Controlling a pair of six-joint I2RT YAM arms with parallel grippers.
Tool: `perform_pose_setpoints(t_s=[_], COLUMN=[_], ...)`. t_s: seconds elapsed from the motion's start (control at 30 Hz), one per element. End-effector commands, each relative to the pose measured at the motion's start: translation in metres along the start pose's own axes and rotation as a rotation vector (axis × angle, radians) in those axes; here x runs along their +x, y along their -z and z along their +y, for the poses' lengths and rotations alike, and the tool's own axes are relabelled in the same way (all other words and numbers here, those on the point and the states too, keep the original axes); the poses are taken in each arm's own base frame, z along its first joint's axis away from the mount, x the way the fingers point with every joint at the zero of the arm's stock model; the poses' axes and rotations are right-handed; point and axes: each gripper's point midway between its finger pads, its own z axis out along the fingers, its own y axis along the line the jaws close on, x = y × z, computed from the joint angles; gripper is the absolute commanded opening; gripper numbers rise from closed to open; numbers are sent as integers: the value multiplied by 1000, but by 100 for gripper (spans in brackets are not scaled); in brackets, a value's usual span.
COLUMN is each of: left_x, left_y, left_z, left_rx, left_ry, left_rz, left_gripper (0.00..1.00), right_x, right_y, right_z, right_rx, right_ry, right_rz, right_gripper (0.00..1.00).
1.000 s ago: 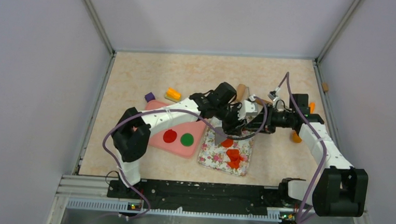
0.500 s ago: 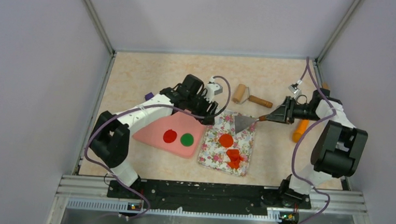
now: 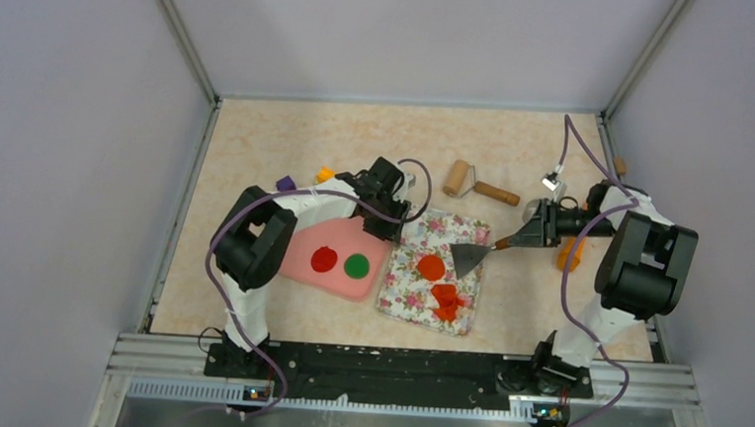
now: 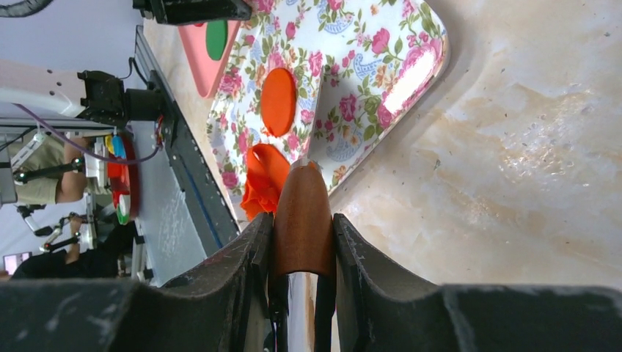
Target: Roll out the dumpling wrappers from the dough
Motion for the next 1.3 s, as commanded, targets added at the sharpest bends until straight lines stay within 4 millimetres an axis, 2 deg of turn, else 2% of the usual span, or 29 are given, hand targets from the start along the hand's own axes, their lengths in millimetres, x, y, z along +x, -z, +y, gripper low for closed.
perform_pose_setpoints(t_s=[0.0,0.07,0.2,0.4,0.57,0.7,0.87,1.27], left_x=[-19,-14,-9,-7,-2,18,30,26], left_y=[-10,-15,-19,-17,-14,-18,-27,-33], left_z=[9,14,28,52,59,58,56,50], left_rx=[-59,-78,-152,-257,-290,-278,-252,-219], left_ry=[54,75,126,262,335,361,369,382], left_rz=[-39,-22,-17,-33,-35,8,33,42], left_gripper=[42,35,11,0,0,0,0,0], right_x=[-3,-4,-9,-21,-25,-22,-16,8], right_y=[0,0,-2,-9,-18,-23,-20,-23], right_z=[4,0,-5,-14,-18,-23,-25,-36], right_rx=[-17,5,30,50,77,93,120,123], right_ry=[58,62,45,36,60,37,26,-25], right_rz=[-30,-36,-60,-95,-80,-35,6,119], right_gripper=[0,0,0,0,0,0,0,0])
